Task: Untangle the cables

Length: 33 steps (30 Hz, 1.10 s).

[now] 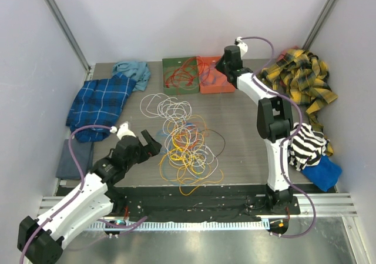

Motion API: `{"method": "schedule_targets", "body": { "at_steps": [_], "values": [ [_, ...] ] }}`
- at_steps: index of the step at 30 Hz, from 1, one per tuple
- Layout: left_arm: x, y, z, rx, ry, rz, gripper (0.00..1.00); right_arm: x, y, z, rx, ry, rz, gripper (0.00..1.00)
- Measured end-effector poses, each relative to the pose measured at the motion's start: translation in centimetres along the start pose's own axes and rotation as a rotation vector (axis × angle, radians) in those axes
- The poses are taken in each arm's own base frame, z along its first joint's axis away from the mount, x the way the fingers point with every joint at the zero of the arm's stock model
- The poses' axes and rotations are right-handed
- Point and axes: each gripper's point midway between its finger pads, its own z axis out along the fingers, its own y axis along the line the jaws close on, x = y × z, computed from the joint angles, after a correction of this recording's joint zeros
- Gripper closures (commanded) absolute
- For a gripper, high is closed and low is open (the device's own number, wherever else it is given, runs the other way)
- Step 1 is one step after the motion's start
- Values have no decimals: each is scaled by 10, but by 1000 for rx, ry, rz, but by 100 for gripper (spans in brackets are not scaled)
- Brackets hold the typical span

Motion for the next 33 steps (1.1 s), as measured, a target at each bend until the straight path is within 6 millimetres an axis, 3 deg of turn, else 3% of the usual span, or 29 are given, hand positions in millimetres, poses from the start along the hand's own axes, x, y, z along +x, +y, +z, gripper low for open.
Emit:
{"method": "schedule_targets", "body": {
  "at_steps": [8,13,18,24,33],
  "values": [
    [3,2,5,-18,14,-3,0,54,-6,27,-7,114,-11,99],
    [6,4,8,-32,25,-2,0,73,-15,43,-8,164,7,99],
    [8,6,11,-44,34,1,0,79,-13,55,-31,178,24,99],
    [7,4,13,-39,29,1,0,76,15,70,-137,182,49,99],
    [10,5,17,-51,40,5,0,90,59,58,-254,211,28,99]
  ]
}}
